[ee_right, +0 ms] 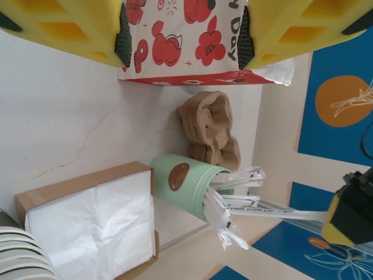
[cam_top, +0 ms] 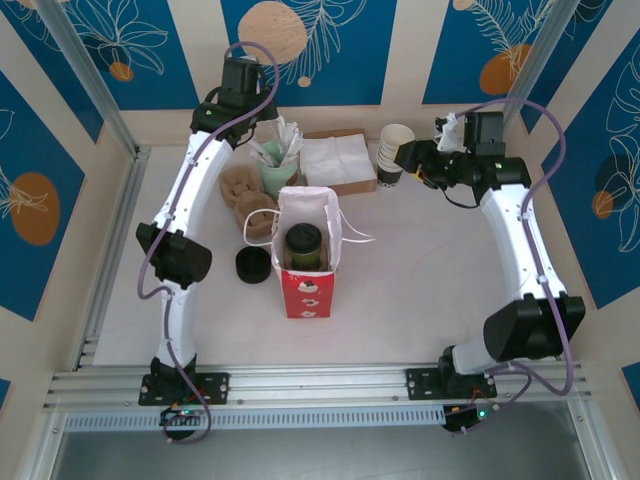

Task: Pack the takeout coffee

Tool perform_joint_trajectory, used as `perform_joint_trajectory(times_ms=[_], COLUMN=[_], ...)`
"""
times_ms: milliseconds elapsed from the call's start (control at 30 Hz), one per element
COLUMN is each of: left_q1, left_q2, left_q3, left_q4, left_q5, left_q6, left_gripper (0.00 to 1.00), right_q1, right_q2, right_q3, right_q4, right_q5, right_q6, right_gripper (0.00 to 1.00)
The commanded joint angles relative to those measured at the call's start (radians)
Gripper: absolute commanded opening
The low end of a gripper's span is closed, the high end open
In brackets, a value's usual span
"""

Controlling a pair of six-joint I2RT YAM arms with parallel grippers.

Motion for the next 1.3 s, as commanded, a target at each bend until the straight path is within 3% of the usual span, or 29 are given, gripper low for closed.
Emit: perform_joint_trajectory(times_ms=[0, 467, 867, 1267], left_q1=[-0.013, -0.012, -0.014, -0.019], left_q2=[-0.021, -0.086, -0.257, -0.597], left_q3=[-0.024, -0.028, 0.016, -0.267], left_q4=[0.033, 0.047, -0.026, -0.046], left_q5=[-0.007, 0.025, 0.053, 0.154], left_q6=[0.033, 0.056, 0.096, 0.107], left_gripper=[0.08, 0.08, 0.08, 0.08], right_q1=[-0.005, -0.005, -0.002, 0.005], right_q2=[-0.085, -0.272, -0.348, -0.379], right_q3=[-0.08, -0.311, -0.348, -0.356], right_q4=[0.073, 0.087, 0.075, 0.076], right_q5=[-0.016, -0.01, -0.002, -0.007], right_q6=[0.031, 0.018, 0.017, 0.022], right_gripper=[0.53, 0.53, 0.53, 0.53])
